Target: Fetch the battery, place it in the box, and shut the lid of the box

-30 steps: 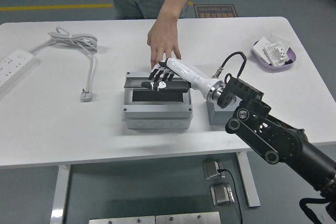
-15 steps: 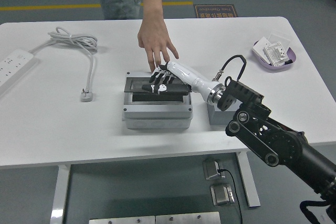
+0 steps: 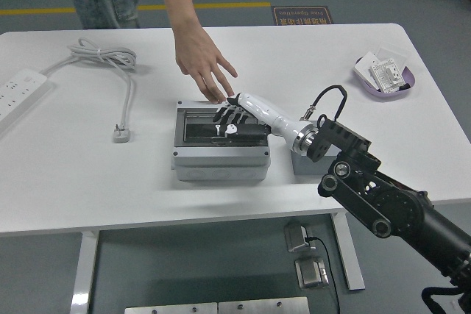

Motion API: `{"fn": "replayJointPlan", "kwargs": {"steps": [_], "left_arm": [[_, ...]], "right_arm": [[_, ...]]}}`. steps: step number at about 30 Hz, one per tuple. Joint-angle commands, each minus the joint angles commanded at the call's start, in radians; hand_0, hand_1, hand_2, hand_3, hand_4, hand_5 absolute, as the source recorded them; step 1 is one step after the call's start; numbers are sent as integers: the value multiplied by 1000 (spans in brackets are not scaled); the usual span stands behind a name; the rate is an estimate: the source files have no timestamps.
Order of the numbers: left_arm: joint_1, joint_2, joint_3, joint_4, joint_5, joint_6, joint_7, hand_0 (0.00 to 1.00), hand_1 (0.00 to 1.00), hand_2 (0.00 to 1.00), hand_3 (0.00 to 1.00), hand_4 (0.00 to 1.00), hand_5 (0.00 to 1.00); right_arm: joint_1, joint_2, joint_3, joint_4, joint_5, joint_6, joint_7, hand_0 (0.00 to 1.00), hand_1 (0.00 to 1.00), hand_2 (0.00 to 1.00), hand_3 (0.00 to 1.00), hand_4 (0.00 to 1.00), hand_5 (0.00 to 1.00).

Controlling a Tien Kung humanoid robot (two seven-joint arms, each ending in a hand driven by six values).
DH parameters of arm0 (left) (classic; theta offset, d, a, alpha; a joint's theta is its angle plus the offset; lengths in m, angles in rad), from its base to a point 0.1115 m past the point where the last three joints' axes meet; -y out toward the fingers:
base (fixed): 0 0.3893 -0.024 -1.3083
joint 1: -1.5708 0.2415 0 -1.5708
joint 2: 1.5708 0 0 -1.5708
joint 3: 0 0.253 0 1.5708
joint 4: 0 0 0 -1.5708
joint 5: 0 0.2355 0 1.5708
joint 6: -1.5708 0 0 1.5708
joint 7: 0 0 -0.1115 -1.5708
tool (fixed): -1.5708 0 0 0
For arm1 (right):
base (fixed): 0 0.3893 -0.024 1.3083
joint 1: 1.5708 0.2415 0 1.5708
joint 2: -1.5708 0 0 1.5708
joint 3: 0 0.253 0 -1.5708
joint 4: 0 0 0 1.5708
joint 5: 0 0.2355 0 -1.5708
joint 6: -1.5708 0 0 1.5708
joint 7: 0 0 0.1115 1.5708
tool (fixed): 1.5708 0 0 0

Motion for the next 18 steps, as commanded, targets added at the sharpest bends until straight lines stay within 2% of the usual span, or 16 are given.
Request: {"fn": "replayJointPlan", "kwargs": {"steps": [8,15,18], "left_arm": [[2,-1,-3,0,2,0,1,588,403,589,640,714,224],[4,-1,-6,0,3,0,1,588,403,588,640,714,224],[7,-3,-7,0,5,0,2,588,403,589,640,714,224]], "right_arm": [[-12,-13,56,39,-27,21,-12,405,461,547,555,998,846],[-43,-48,200,108,-57,115,-52,404,461,547,555,998,846],[-61,-64,260,141,-63,128,-59,403,460,547,556,998,843]]}}
